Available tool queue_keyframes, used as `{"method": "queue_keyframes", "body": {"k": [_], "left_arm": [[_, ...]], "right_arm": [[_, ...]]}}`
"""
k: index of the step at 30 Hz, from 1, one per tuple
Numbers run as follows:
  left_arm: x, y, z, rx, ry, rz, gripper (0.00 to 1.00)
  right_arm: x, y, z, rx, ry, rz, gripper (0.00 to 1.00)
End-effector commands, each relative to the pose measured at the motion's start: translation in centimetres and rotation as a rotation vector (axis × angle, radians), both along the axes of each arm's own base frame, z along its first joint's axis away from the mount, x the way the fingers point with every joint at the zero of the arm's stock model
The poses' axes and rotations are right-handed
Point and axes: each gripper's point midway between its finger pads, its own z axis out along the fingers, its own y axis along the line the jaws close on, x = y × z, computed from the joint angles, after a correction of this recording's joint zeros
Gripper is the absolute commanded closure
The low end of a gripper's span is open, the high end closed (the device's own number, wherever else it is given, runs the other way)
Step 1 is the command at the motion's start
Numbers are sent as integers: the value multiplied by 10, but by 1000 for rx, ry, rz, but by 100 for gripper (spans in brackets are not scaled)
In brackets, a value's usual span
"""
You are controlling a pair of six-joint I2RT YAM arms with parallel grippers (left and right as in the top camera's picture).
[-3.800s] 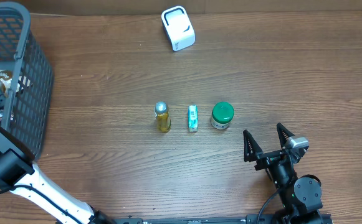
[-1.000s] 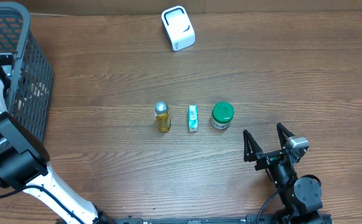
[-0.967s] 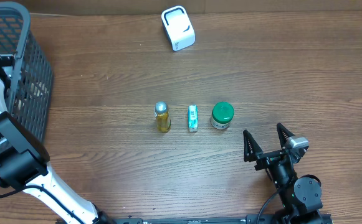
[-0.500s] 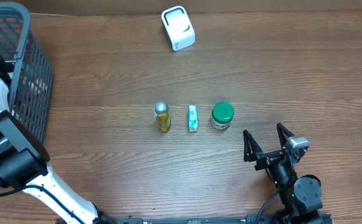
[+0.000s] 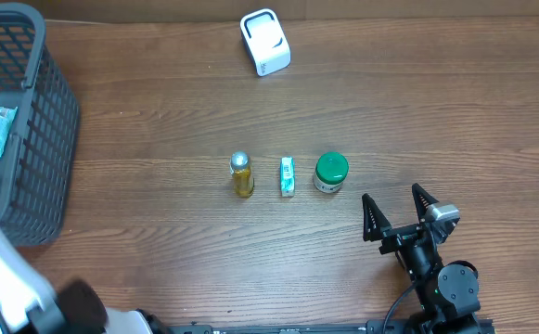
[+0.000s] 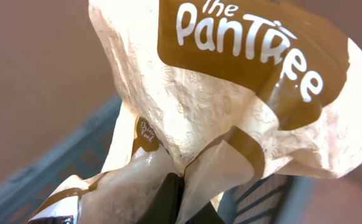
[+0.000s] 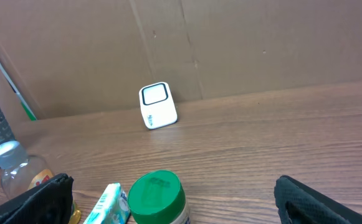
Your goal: Scan the item barcode
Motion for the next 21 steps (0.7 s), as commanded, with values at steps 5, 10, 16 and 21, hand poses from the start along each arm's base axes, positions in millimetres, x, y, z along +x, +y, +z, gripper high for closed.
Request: {"method": "queue_keyframes", "body": {"k": [5, 10, 16, 21], "left_arm": [[-45, -114, 24, -217, -61, -261, 96], [-56, -168, -13, -340, 97, -364, 96], [-54, -237, -35, -490, 203, -603, 96], [-57, -270, -66, -567, 358, -676, 96]], "right_arm": [[0, -1, -3, 0, -1, -3, 0], [0, -1, -3, 0, -1, -3, 0], [0, -1, -3, 0, -1, -3, 0], [0, -1, -3, 0, -1, -3, 0]]}}
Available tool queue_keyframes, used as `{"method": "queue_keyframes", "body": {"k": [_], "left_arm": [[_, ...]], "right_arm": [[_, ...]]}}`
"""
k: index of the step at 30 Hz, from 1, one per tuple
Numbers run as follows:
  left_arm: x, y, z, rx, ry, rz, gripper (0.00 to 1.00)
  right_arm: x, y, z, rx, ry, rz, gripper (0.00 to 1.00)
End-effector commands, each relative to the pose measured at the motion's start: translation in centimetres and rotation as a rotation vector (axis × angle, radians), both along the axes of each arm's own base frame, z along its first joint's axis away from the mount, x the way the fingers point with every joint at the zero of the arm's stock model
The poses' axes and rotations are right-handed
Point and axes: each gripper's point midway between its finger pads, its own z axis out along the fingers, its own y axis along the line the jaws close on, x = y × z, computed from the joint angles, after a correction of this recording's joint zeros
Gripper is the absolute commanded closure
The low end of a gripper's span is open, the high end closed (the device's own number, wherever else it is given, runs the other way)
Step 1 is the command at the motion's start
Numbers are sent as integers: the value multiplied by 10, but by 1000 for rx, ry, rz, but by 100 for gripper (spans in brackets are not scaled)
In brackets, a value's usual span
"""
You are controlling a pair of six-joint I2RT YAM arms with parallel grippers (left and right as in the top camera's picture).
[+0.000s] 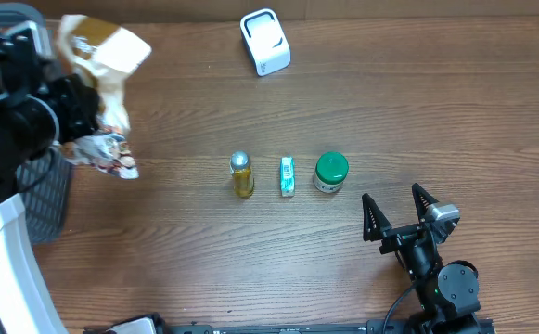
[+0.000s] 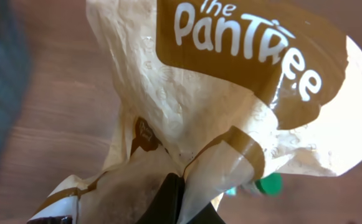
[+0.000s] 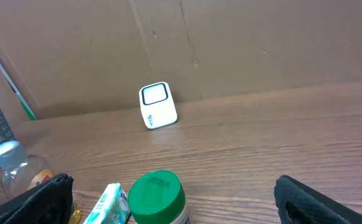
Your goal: Scan the item barcode
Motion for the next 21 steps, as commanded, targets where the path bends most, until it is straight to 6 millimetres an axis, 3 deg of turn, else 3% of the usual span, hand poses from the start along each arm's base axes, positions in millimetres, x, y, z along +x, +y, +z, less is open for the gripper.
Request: {"method": "queue_keyframes", "body": {"k": [1, 9, 13, 16, 21], "left_arm": [[2, -25, -24, -50, 113, -75, 96], [13, -50, -90, 79, 385, -139, 96], [20, -57, -123, 193, 512, -84, 96], [28, -55, -132, 264, 528, 20, 96], [38, -47, -131, 308, 490, 162, 95]], "right_arm": [[0, -1, -2, 0, -1, -3, 0], [0, -1, -2, 0, -1, -3, 0], [0, -1, -2, 0, -1, -3, 0], [0, -1, -2, 0, -1, -3, 0], [0, -1, -2, 0, -1, -3, 0]]}}
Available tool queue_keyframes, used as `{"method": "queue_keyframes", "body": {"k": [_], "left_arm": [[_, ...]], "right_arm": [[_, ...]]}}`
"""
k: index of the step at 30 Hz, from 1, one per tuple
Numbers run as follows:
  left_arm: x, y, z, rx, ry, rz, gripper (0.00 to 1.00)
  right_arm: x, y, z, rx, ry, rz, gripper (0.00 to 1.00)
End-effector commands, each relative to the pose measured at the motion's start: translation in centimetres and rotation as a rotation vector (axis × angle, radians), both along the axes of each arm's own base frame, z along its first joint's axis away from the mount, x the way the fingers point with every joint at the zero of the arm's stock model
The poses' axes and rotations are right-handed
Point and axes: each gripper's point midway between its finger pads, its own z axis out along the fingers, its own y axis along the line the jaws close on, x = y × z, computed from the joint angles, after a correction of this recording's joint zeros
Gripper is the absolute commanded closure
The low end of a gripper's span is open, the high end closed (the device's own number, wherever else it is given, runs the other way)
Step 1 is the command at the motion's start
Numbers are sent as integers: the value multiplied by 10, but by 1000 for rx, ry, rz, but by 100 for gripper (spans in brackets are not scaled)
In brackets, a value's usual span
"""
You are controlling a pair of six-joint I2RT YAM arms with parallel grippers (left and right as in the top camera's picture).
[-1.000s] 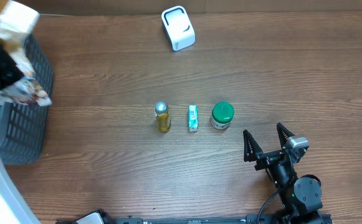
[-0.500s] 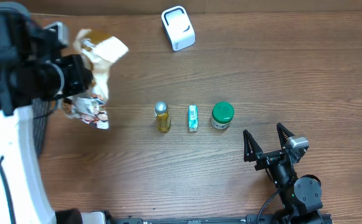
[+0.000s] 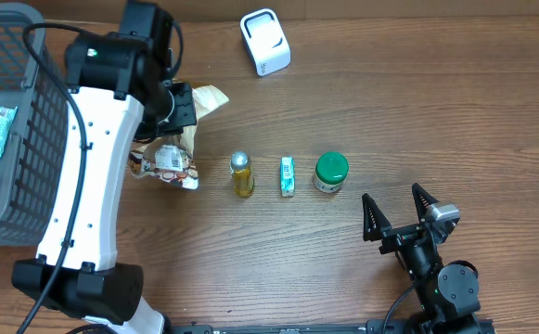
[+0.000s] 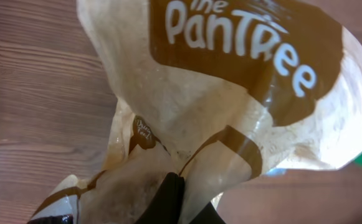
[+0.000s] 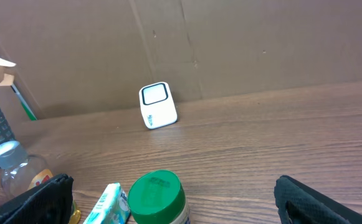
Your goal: Scan the item barcode
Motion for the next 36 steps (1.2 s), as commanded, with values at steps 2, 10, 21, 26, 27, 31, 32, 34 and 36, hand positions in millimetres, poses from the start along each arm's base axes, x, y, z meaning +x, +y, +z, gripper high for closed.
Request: {"method": "queue_keyframes", "body": {"k": [2, 10, 21, 26, 27, 31, 32, 34, 36], "left_arm": [[6, 25, 1, 118, -50, 185, 95], [-3, 27, -74, 189, 75, 169, 96], [-13, 21, -168, 159, 123, 163, 96], [-15, 23, -193, 160, 106, 161, 96], [-15, 23, -197, 158, 101, 161, 96], [-15, 22, -203, 155, 92, 161, 87], [-15, 22, -203, 153, 91, 161, 80], [-15, 21, -203, 149, 94, 146, 70], [-15, 21, -203, 155, 95, 122, 64]], "right_arm": [[0, -1, -2, 0, -1, -3, 0], [0, -1, -2, 0, -1, -3, 0], [0, -1, -2, 0, -1, -3, 0], [0, -1, -2, 0, -1, -3, 0], [0, -1, -2, 0, -1, -3, 0], [0, -1, -2, 0, -1, -3, 0], [0, -1, -2, 0, -1, -3, 0], [0, -1, -2, 0, -1, -3, 0], [0, -1, -2, 0, -1, -3, 0]]}}
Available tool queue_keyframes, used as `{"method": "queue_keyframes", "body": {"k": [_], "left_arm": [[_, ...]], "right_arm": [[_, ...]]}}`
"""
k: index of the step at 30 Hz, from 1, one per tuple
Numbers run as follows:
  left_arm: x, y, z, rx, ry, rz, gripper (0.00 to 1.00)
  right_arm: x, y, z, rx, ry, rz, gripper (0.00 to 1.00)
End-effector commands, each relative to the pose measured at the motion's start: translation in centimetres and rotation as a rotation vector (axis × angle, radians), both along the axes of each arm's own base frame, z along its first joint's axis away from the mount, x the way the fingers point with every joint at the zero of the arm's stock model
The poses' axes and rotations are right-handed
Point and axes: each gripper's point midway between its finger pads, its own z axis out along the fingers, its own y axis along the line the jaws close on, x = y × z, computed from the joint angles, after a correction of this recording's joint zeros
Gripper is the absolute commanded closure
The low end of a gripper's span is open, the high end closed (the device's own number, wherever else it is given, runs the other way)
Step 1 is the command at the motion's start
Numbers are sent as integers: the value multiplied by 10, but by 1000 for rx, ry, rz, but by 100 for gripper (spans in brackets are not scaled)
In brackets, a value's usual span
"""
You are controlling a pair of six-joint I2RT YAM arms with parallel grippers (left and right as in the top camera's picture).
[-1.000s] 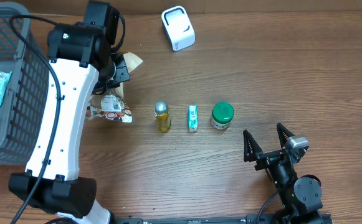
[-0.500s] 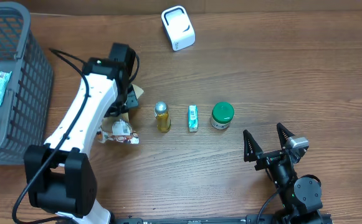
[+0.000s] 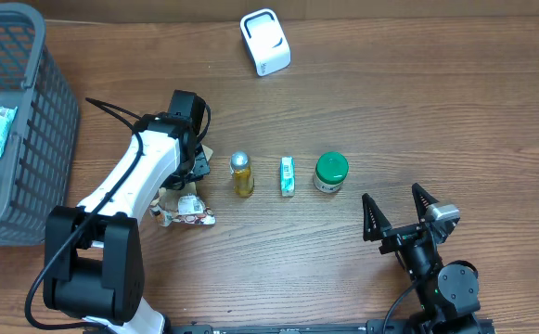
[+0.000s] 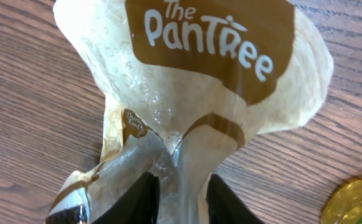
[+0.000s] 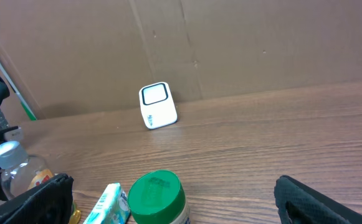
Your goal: Scan the item barcode
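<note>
A cream and brown "The PanTree" snack bag (image 4: 193, 81) lies on the wooden table left of the row of items, its printed end showing below the arm (image 3: 187, 209). My left gripper (image 4: 182, 196) is low over it, its jaws apart on either side of the crumpled neck of the bag. The white barcode scanner (image 3: 265, 42) stands at the far edge, also in the right wrist view (image 5: 157, 106). At the near right, my right gripper (image 3: 399, 215) is open and holds nothing.
A small yellow bottle (image 3: 241, 174), a teal box (image 3: 288, 176) and a green-lidded jar (image 3: 330, 173) stand in a row mid-table. A dark mesh basket (image 3: 28, 139) at the left holds a teal packet.
The left arm has come down and nearer, from beside the basket to just left of the bottle. The bag now rests on the table, and the jaws, then shut on it, stand apart.
The left gripper held the bag over the basket. Then it held it over the table beside the basket, then further right near the bottle. Now the bag lies on the table left of the bottle with the jaws apart. The right arm stayed still.
</note>
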Motion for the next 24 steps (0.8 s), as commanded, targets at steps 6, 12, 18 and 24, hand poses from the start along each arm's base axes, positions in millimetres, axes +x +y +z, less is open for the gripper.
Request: {"method": "queue_keyframes", "body": {"k": [6, 12, 18, 24], "left_arm": [[16, -3, 29, -2, -25, -89, 52], [64, 6, 135, 26, -199, -134, 49], [97, 82, 301, 285, -566, -38, 9], [102, 163, 373, 537, -685, -60, 0]], "right_arm": [[0, -1, -2, 0, -1, -3, 0], [0, -1, -2, 0, -1, -3, 0], [0, -1, -2, 0, -1, -3, 0], [0, -1, -2, 0, -1, -3, 0]]}}
